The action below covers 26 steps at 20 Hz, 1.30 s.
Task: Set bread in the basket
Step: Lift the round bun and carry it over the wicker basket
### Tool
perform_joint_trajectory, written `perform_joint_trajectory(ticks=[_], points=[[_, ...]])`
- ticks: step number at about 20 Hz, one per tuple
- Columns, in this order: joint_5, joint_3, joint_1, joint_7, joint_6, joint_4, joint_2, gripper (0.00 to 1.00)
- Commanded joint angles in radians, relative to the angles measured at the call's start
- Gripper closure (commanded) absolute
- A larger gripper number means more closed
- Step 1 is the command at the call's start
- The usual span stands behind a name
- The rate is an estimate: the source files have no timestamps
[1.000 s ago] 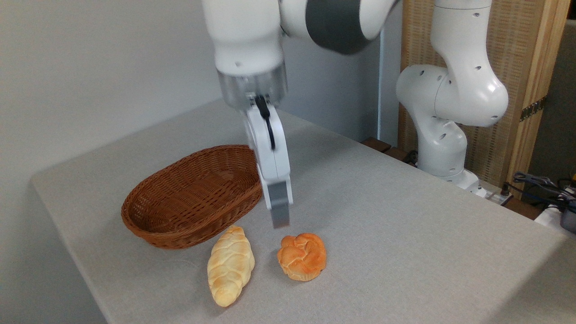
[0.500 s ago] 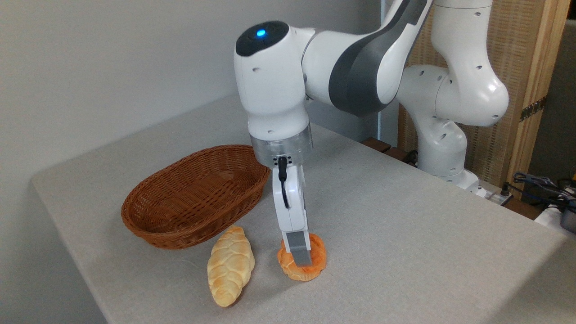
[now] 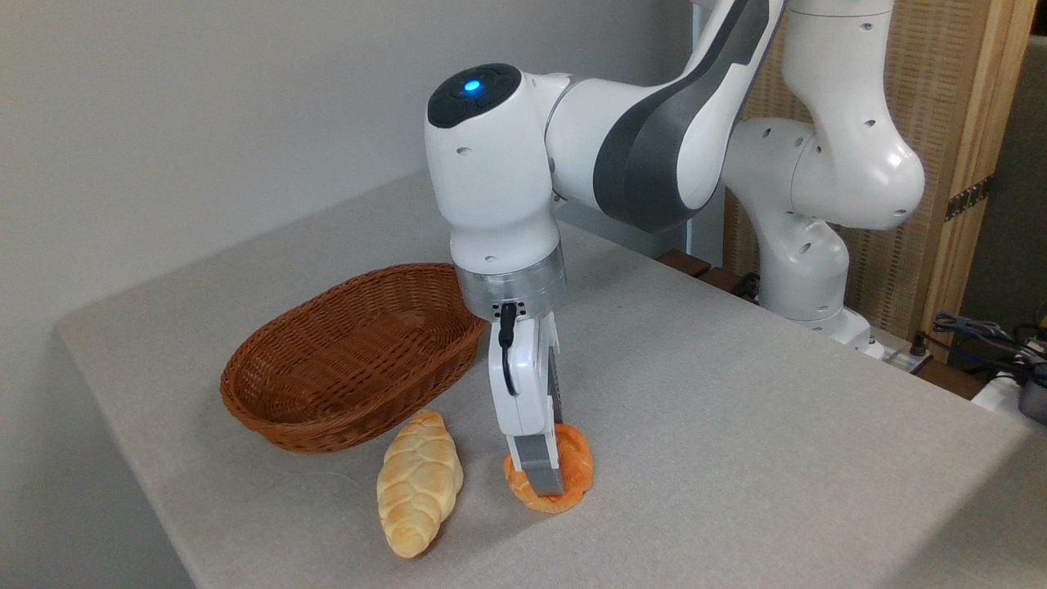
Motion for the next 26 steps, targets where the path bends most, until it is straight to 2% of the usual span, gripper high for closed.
perform_joint_trajectory(ticks=[1, 6, 12, 14, 16, 17, 19, 22, 24, 26], points=[[0.008, 0.002, -0.004, 0.027, 0.021, -0.006, -0.001, 0.77], [-0.008, 0.002, -0.004, 0.012, -0.016, 0.028, -0.008, 0.76], [-0.011, 0.007, -0.004, -0.027, -0.226, 0.189, -0.003, 0.76], [-0.044, 0.005, -0.004, -0.083, -0.31, 0.267, 0.0, 0.75], [-0.124, 0.001, -0.005, -0.193, -0.355, 0.321, 0.0, 0.72], [-0.167, -0.004, -0.007, -0.272, -0.364, 0.332, -0.001, 0.66], [-0.23, -0.057, -0.007, -0.458, -0.361, 0.352, 0.002, 0.64], [-0.242, -0.155, -0.007, -0.736, -0.326, 0.381, 0.05, 0.62], [-0.239, -0.211, -0.007, -0.92, -0.25, 0.384, 0.075, 0.42], [-0.23, -0.271, -0.007, -1.057, -0.159, 0.384, 0.098, 0.32]])
